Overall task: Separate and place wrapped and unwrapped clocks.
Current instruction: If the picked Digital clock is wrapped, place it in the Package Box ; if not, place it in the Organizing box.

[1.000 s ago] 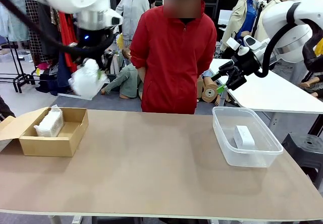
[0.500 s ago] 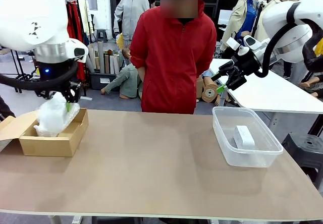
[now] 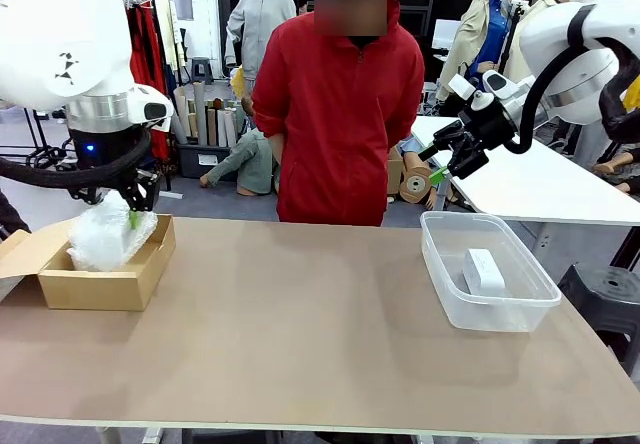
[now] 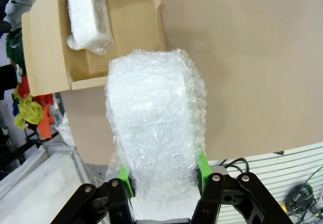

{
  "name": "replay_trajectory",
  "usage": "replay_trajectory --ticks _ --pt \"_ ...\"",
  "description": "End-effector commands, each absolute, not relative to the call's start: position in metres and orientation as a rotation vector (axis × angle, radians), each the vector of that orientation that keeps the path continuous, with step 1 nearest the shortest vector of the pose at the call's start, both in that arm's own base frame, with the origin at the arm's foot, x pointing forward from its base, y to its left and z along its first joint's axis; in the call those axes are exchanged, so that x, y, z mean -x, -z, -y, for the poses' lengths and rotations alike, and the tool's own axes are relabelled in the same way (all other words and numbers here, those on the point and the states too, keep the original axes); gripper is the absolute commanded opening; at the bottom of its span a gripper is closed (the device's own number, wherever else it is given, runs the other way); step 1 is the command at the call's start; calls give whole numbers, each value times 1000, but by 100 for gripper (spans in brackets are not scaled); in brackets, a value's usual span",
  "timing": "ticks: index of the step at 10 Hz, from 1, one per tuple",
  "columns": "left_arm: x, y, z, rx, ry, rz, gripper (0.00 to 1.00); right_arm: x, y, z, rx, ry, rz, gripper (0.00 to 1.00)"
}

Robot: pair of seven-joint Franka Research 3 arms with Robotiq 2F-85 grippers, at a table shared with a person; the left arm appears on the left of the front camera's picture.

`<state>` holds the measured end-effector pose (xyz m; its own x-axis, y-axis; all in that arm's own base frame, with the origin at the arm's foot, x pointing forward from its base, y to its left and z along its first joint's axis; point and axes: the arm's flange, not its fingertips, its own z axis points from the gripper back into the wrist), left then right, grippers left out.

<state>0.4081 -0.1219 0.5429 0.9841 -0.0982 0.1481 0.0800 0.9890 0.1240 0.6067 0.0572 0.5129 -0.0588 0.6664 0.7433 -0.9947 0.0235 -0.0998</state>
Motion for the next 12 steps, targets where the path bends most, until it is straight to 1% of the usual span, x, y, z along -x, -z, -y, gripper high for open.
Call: replay_trajectory --ticks 1,4,5,6,7,8,10,12 --pt "-411 -547 120 -118 82 162 0 -607 -514 -58 -576 -1498 752 100" --pt "-409 -543 122 -118 89 154 0 -607 -514 -58 -576 -1498 752 100" --pt "-416 -534 126 -167 158 169 0 -607 -514 -58 -576 -1498 752 100" --pt "-422 -524 125 -231 167 160 0 -607 -514 -58 -576 -1498 752 100" --pt "-425 -514 120 -259 216 125 0 -607 -514 -58 -576 -1498 752 100" --pt "-428 -505 119 -283 223 127 0 -607 -514 -58 -576 -1498 752 100" --pt "-435 -485 118 -259 173 158 0 -607 -514 -58 -576 -1498 752 100" --pt "-458 -475 104 -269 98 186 0 -607 -514 -58 -576 -1498 752 100"
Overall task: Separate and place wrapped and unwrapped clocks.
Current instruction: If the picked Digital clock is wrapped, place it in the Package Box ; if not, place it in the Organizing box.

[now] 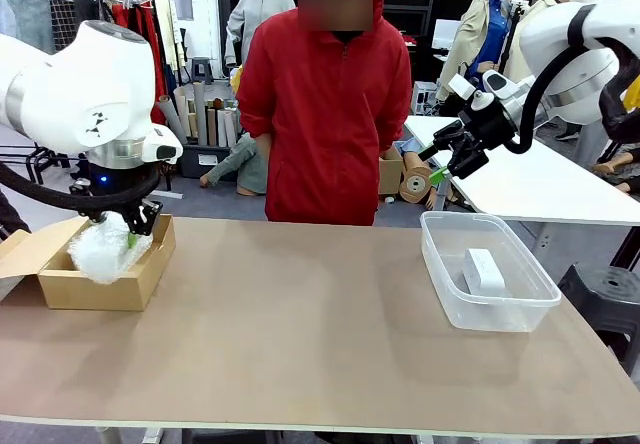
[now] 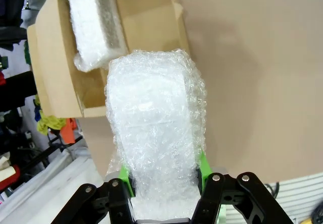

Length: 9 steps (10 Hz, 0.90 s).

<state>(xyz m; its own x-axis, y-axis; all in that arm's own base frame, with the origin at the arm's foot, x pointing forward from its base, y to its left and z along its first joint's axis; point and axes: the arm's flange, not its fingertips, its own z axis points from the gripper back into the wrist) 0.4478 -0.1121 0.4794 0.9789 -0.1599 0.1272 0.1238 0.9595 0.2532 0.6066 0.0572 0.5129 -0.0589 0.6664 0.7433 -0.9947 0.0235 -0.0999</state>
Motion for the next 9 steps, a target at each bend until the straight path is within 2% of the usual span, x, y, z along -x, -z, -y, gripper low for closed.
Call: replay_trajectory --ticks 1,6,9 --pt "-473 -466 97 -297 101 208 0 -607 -514 -58 -576 -1498 752 100" --pt "-538 -458 72 -243 81 225 0 -607 -514 -58 -576 -1498 752 100" --pt "-556 -448 75 -225 61 236 0 -607 -514 -58 -576 -1498 752 100"
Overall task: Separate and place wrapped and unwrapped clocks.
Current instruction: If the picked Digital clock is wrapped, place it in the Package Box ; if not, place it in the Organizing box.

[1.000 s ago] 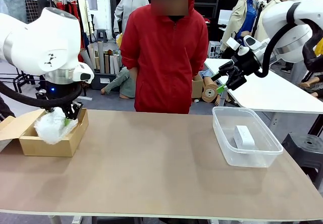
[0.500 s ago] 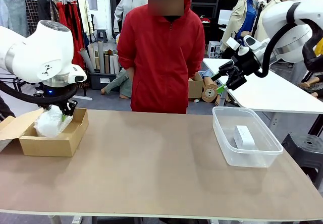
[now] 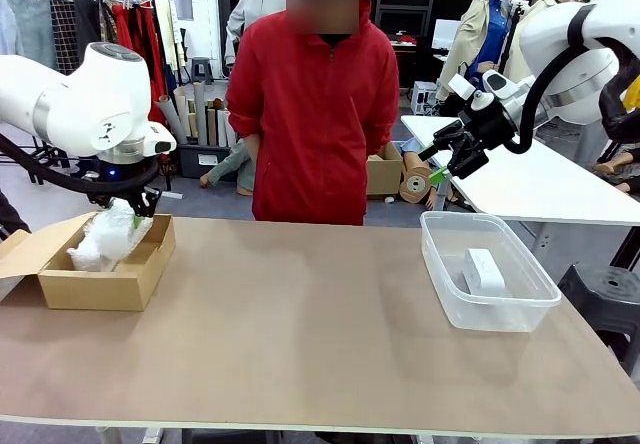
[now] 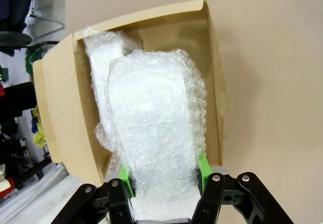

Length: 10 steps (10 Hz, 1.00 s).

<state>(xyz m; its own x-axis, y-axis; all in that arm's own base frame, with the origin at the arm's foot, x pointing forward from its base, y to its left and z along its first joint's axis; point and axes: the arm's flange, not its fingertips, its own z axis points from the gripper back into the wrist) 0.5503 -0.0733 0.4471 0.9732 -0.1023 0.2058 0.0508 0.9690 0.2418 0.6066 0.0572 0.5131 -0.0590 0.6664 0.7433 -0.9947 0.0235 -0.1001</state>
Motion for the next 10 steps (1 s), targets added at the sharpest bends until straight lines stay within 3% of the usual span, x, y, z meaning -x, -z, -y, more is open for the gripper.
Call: replay_trajectory --ticks 1,10 --pt "-559 -442 75 -206 55 226 0 -607 -514 -58 -576 -1498 752 100" --pt "-565 -395 77 -161 35 176 0 -607 -514 -58 -576 -1498 752 100"
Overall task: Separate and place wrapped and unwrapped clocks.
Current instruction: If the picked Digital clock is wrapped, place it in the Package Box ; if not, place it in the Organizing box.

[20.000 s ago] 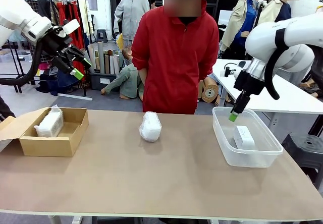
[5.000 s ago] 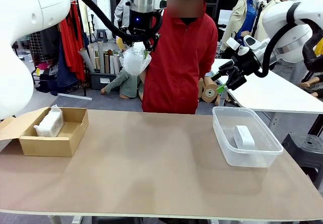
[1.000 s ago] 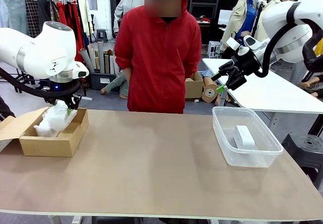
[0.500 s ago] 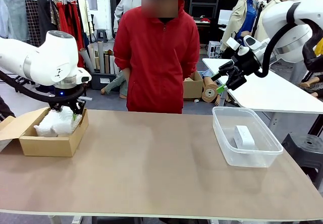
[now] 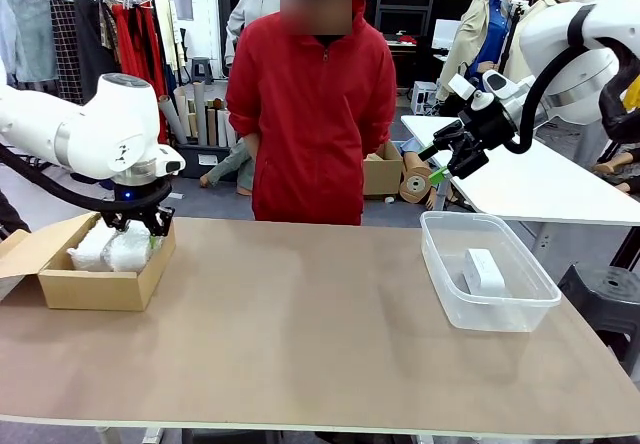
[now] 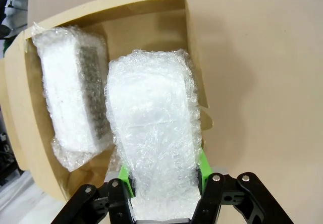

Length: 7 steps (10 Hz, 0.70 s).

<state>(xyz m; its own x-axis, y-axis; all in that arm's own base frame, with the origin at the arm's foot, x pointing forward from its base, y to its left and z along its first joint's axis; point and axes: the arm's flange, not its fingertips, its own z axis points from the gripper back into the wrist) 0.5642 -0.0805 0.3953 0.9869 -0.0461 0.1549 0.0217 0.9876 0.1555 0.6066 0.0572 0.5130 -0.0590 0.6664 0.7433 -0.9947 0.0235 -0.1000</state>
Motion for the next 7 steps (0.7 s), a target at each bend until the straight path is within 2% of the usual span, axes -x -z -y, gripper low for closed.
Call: replay_trajectory --ticks 1,7 --pt "-565 -392 74 -157 35 170 0 -607 -514 -58 -576 -1498 752 100" --pt "-565 -381 66 -154 72 148 0 -607 -514 -58 -576 -1498 752 100"
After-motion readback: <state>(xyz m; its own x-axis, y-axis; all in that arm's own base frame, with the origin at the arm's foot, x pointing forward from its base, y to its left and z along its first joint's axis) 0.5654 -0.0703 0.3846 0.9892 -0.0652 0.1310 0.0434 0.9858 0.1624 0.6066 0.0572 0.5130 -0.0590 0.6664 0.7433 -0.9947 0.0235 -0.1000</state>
